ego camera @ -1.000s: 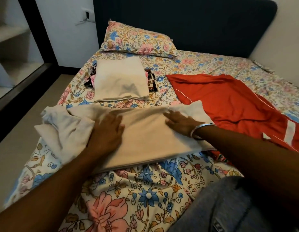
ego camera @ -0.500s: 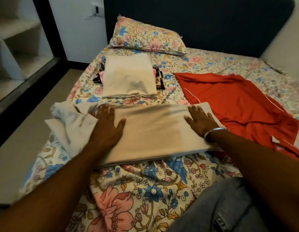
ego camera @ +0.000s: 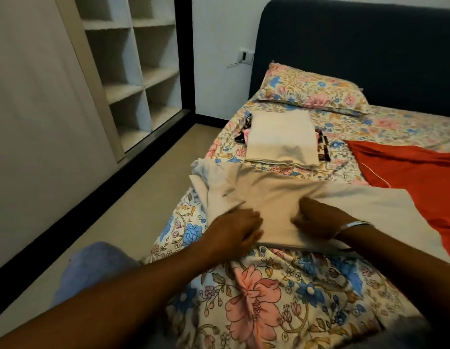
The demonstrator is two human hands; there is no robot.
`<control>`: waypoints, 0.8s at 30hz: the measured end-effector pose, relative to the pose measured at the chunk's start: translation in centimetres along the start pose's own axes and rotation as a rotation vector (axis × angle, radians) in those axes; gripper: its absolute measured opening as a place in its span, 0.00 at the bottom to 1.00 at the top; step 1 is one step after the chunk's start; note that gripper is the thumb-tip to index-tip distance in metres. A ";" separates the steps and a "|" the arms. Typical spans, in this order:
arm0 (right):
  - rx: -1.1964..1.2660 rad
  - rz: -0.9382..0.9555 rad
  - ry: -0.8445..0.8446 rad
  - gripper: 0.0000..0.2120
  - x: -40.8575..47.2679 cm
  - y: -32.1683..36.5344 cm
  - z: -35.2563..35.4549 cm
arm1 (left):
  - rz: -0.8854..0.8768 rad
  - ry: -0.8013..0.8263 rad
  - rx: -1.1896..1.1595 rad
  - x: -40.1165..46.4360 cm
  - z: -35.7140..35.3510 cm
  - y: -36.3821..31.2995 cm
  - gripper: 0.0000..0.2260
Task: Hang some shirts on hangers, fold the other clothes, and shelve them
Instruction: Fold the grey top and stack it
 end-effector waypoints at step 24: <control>0.243 0.232 -0.375 0.36 8.2 12.9 -5.1 | 0.848 -0.334 -0.672 5.1 3.2 18.0 0.43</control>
Point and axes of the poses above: each hand's wrist, its own x-axis towards the middle knuckle, its own z-axis out of the back of the hand, y = z × x, the point moved 2 cm from there along x, towards the middle knuckle, and after that the axes turned 6 degrees about -y, right-handed, at the moved point
